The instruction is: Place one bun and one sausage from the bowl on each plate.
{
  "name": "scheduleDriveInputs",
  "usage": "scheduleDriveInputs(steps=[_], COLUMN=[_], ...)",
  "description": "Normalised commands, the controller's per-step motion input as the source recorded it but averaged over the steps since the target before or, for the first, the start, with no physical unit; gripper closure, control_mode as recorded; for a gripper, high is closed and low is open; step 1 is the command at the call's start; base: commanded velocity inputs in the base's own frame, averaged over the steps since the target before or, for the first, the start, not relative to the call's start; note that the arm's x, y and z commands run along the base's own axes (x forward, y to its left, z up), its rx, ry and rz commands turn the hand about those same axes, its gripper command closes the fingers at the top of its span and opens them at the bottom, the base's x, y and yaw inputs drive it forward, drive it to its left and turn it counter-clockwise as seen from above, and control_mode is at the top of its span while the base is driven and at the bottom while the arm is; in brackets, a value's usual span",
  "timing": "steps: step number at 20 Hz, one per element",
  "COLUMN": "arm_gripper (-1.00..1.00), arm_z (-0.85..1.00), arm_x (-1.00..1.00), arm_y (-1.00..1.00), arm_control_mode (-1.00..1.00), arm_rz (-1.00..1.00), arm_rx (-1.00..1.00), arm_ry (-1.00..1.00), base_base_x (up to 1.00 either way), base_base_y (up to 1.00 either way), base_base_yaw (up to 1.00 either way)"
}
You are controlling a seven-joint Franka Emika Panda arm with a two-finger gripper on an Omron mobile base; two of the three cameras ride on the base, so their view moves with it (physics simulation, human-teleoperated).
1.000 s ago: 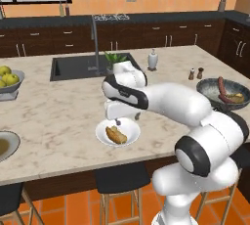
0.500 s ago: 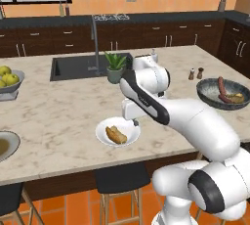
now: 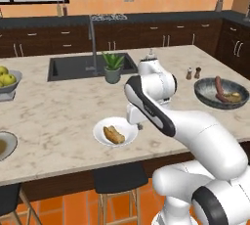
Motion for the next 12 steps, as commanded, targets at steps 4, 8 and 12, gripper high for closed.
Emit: scheduleDriveInputs(steps=[4,8,12], arm_gripper=[-1.00,-1.00,-1.00], arm_z=[0.00,0.00,0.00], arm_x=[0.00,0.00,0.00], arm_y=[0.00,0.00,0.00], arm_control_mode=[1.00,1.00,1.00], arm_rz=[0.00,0.00,0.00], arm_rx=[0.00,0.00,0.00], arm_ry=[0.00,0.00,0.00], base_base_x=[-0.31,-0.16,0.17], base_base_y=[-0.80,-0.99,-1.00], base_base_yaw=[-0.20,-0.17,-0.01])
